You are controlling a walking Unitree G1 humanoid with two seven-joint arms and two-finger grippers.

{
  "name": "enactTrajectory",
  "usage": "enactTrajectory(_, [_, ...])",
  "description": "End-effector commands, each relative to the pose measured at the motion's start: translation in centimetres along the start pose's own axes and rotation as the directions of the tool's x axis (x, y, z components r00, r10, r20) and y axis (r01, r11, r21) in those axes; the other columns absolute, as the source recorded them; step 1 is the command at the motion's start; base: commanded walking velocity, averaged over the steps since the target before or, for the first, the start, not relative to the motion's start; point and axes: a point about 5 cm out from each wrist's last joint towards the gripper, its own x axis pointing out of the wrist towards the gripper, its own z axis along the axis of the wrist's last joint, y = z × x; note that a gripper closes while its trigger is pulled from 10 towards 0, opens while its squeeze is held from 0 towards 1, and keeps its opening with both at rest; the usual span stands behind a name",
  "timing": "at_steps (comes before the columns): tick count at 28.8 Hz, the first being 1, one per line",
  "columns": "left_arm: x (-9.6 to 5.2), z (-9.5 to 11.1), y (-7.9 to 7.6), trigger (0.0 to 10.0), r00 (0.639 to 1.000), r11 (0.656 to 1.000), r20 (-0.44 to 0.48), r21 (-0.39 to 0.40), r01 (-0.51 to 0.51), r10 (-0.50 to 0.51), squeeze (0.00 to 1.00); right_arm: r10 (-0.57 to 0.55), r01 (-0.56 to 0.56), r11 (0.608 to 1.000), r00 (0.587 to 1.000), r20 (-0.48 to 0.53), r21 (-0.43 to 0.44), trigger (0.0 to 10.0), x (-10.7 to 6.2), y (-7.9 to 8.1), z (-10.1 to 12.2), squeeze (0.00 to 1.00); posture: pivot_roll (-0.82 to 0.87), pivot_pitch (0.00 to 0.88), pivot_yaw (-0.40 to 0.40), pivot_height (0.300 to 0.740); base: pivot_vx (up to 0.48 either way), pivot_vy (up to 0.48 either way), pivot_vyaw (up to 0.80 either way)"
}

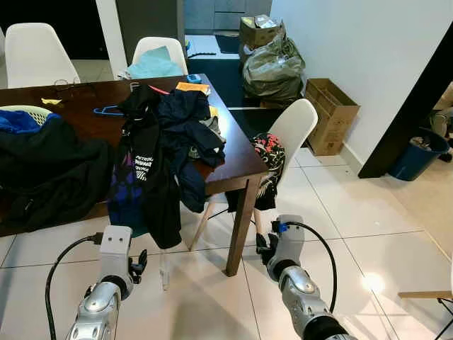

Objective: Hang hanger

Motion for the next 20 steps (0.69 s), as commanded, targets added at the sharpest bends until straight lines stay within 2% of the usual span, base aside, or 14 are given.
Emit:
enactTrajectory(1, [-0.16, -0.55, -0.20, 10.0, 1.000, 1.000, -0.018, -0.009, 0.005, -0.005, 0.00, -0.001, 0.001, 1.000, 1.000, -0.006, 0.006, 10.0, 0.01, -0.02, -0.13, 0.00, 0.03, 0.071, -0.038, 0.740, 0.000, 0.000, 0.00])
enactTrajectory(20, [-0.12, -0.38, -0.17, 10.0, 1.000, 1.000, -0.010, -0.021, 0.003, -0.003, 0.00, -0.007, 0.007, 1.000, 1.000, -0.003, 0.018, 10.0, 0.02, -0.09, -0.09, 0.00, 0.03, 0.079, -0.039, 0.740, 0.000, 0.000, 0.00])
